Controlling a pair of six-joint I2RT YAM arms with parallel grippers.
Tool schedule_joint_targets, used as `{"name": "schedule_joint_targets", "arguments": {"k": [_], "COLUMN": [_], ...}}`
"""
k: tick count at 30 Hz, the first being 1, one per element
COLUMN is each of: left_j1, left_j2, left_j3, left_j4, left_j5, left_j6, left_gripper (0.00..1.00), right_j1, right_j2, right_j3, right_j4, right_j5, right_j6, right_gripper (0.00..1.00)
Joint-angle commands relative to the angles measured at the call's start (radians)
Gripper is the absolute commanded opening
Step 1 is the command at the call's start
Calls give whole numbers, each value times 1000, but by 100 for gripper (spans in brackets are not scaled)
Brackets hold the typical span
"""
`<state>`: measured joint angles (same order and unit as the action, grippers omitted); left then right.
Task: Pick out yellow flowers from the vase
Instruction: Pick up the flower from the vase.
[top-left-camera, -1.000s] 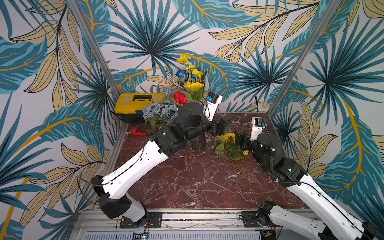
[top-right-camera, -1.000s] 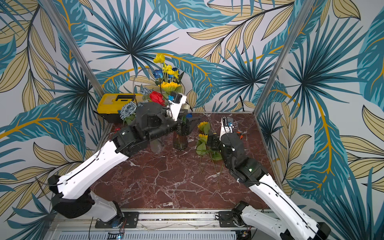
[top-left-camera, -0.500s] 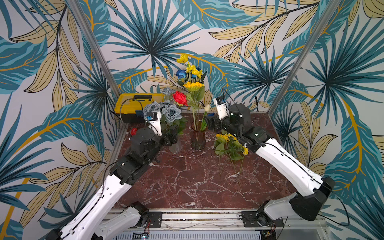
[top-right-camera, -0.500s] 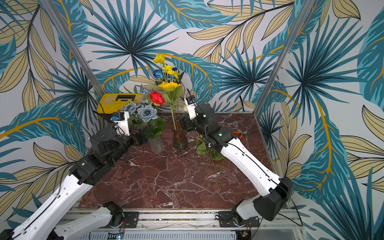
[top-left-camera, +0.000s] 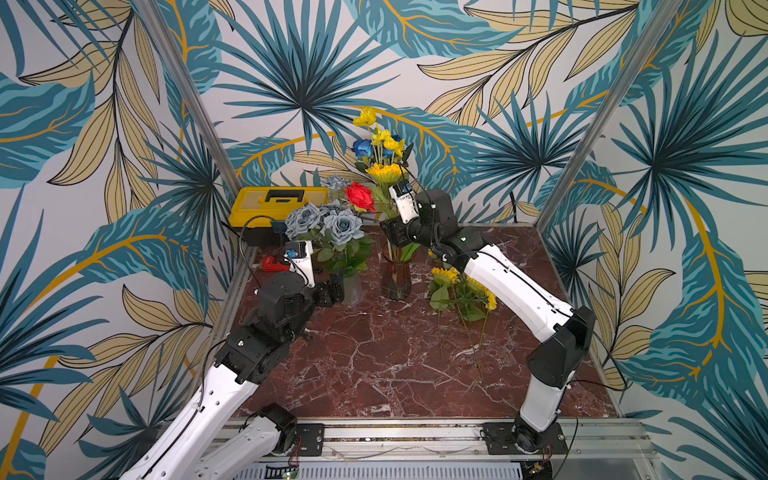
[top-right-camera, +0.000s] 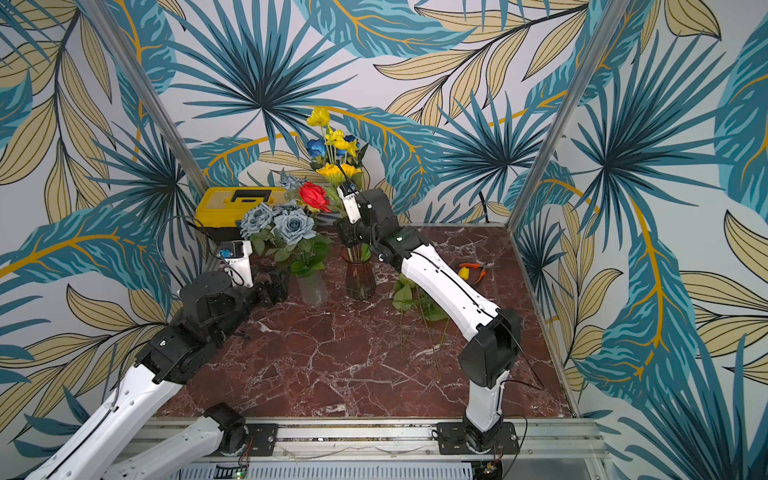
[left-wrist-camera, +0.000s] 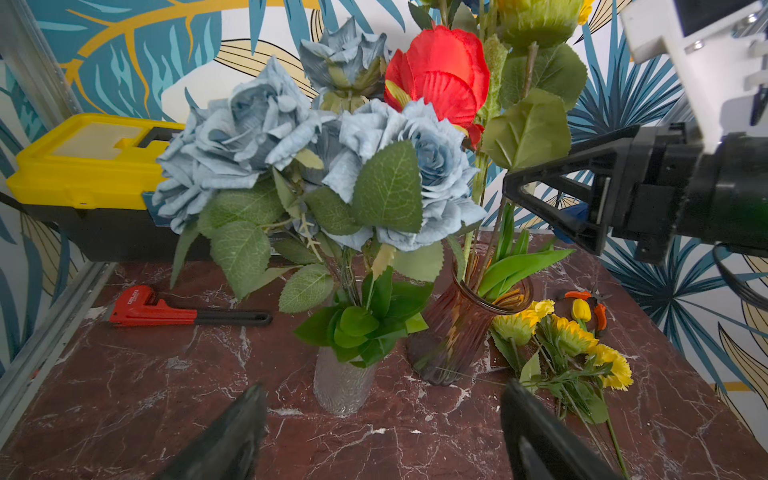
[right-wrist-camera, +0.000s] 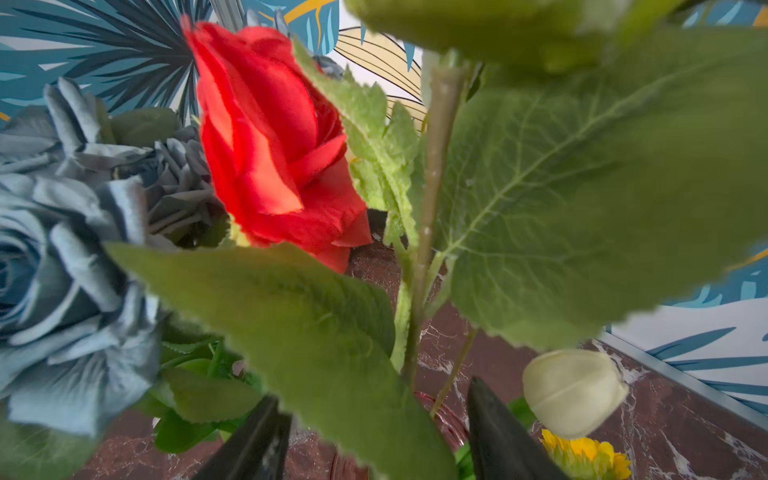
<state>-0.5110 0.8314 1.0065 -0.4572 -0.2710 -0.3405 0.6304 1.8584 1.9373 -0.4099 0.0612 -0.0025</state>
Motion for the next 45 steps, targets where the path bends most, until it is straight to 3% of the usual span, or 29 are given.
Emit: {"name": "schedule_joint_targets", "arguments": {"k": [1,30,33,45], "left_j1": [13,39,41,47], "left_j2": [-20,26,29,25], "left_j3": [-9,-3,-4,-12], "left_j4": [-6,12,11,12], "left_j5": [-8,38,39,42], "left_j6": [10,-13,-15,-17], "left_gripper": [88,89,89,89], "right_j1": [-11,-49,-49,-49], "right_j2": [25,31,15,-78], "right_j3": [29,-29,-51,-136], "right_j4": [-27,65,84,136], "right_j5": [-12,-124,-128,-134], "right_j6": [25,32,37,64], "right_gripper": [61,4,1,0]}}
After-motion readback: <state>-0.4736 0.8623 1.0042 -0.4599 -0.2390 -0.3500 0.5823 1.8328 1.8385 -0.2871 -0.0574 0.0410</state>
